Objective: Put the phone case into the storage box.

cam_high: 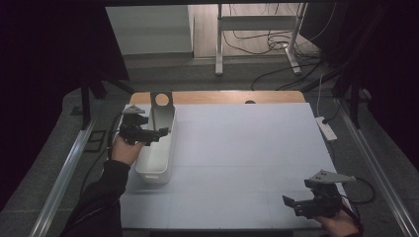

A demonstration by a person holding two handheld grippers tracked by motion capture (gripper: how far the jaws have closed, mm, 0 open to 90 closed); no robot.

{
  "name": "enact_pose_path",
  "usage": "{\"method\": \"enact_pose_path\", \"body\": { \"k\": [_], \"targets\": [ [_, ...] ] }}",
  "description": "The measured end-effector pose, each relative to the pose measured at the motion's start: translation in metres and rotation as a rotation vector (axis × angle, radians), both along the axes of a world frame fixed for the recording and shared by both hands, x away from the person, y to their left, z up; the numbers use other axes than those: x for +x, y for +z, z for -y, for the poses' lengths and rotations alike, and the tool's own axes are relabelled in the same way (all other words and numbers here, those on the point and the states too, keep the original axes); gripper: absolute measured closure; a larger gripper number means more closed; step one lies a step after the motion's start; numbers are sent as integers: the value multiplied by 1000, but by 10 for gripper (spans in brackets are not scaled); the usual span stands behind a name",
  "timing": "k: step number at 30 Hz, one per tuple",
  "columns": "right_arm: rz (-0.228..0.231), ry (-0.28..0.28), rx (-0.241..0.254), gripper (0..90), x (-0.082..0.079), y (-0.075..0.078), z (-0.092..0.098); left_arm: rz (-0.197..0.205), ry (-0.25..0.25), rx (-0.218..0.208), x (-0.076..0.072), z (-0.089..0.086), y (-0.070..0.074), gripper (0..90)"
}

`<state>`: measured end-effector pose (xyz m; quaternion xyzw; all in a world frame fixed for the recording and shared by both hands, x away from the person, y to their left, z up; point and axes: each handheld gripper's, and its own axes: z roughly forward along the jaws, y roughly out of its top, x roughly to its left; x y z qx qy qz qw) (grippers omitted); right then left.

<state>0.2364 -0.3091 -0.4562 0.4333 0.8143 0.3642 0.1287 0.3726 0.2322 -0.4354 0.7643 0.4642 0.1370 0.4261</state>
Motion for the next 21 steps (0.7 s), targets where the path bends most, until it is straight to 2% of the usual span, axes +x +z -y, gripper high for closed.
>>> {"method": "enact_pose_path", "body": {
  "k": [21],
  "targets": [
    [2,3,0,12,0,0,0,8,-52,-1,-28,8,-7,15]
  ]
}}
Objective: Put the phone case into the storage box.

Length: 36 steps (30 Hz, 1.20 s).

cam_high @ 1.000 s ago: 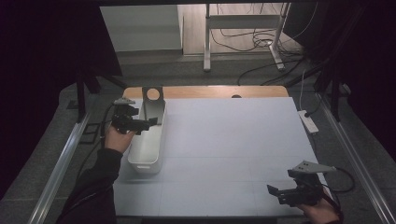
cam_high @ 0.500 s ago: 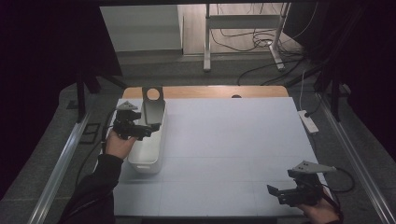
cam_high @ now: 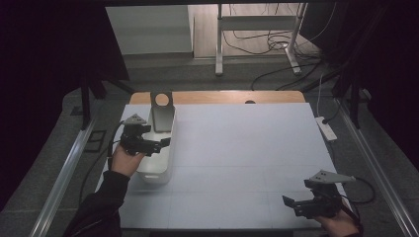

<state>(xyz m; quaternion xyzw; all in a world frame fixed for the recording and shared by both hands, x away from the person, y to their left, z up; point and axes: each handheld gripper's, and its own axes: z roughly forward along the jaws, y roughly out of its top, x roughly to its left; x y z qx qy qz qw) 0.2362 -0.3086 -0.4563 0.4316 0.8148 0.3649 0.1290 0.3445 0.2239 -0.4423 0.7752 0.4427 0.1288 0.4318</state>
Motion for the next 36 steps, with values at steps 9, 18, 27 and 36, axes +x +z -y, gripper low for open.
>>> {"method": "enact_pose_path", "body": {
  "k": [9,18,27,36],
  "targets": [
    [2,7,-4,13,0,0,-1,10,-20,1,-14,4,1,15],
    [1,10,-2,13,-1,1,-1,8,-32,1,-26,7,-3,14],
    [5,16,-2,13,-1,1,-1,4,-48,-7,-38,7,-2,14],
    [9,19,-1,11,-1,1,-1,1,-40,-19,-57,3,-6,13]
  ]
}}
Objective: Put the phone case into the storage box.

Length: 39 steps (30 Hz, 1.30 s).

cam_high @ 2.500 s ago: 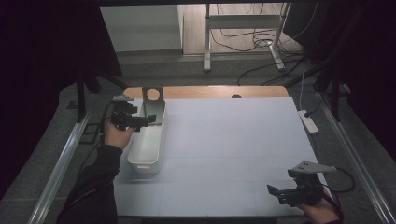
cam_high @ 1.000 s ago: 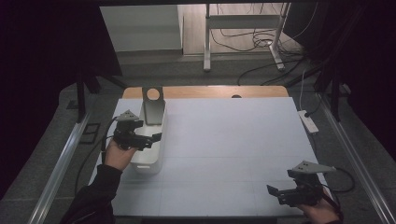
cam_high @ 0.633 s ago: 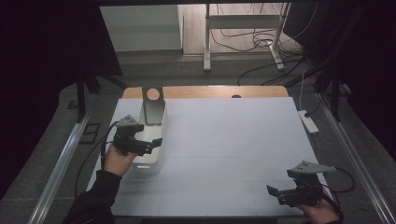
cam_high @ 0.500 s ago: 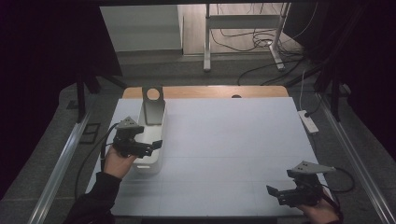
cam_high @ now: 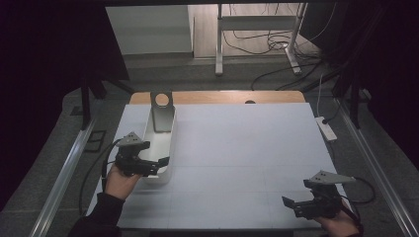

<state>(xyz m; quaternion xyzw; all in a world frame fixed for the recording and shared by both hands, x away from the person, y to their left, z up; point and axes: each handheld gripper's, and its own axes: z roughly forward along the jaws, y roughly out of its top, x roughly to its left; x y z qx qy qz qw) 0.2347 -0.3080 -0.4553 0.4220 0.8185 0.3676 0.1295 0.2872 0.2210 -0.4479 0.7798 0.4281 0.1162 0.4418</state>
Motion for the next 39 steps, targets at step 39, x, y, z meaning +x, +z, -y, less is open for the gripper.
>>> {"method": "enact_pose_path", "body": {
  "k": [39],
  "targets": [
    [4,3,0,11,-1,0,-1,17,15,43,-62,-17,-13,9]
  ]
}}
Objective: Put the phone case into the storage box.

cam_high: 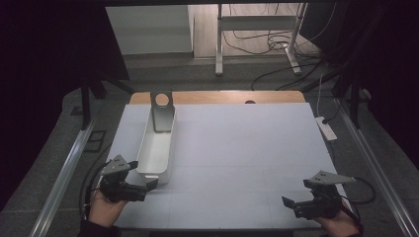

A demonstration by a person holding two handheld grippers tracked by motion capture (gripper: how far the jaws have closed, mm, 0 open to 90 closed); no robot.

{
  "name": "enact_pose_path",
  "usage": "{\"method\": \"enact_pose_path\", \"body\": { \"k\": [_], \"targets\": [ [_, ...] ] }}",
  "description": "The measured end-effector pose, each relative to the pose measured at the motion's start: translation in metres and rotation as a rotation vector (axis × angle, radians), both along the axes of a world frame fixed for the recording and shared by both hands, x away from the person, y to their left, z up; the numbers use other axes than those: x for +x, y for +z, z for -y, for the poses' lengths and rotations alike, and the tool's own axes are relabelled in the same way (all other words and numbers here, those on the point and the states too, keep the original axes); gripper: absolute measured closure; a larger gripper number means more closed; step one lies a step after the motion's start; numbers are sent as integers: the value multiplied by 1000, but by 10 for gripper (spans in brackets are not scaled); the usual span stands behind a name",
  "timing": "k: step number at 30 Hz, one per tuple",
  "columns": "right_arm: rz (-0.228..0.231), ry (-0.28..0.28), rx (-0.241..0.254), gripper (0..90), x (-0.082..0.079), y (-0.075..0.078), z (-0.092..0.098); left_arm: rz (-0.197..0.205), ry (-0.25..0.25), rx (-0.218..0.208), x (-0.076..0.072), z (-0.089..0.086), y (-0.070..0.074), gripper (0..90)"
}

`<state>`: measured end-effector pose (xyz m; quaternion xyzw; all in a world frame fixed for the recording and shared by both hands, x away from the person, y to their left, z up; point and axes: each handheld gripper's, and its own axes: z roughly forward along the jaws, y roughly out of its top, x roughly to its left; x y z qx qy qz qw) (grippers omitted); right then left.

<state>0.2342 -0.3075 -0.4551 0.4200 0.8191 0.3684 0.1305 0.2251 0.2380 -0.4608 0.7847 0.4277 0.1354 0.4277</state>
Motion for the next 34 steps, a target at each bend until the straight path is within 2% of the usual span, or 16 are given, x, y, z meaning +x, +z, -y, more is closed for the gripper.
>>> {"method": "enact_pose_path", "body": {
  "k": [11,21,26,34],
  "targets": [
    [-1,-2,2,9,0,0,0,-8,35,15,-14,-9,-7,5],
    [0,-3,2,9,0,0,0,-12,50,57,-27,-12,-11,2],
    [-1,-2,0,9,0,0,0,-27,53,91,-30,-11,-14,2],
    [0,0,-2,9,0,0,0,-40,55,98,-29,-9,-15,5]
  ]
}}
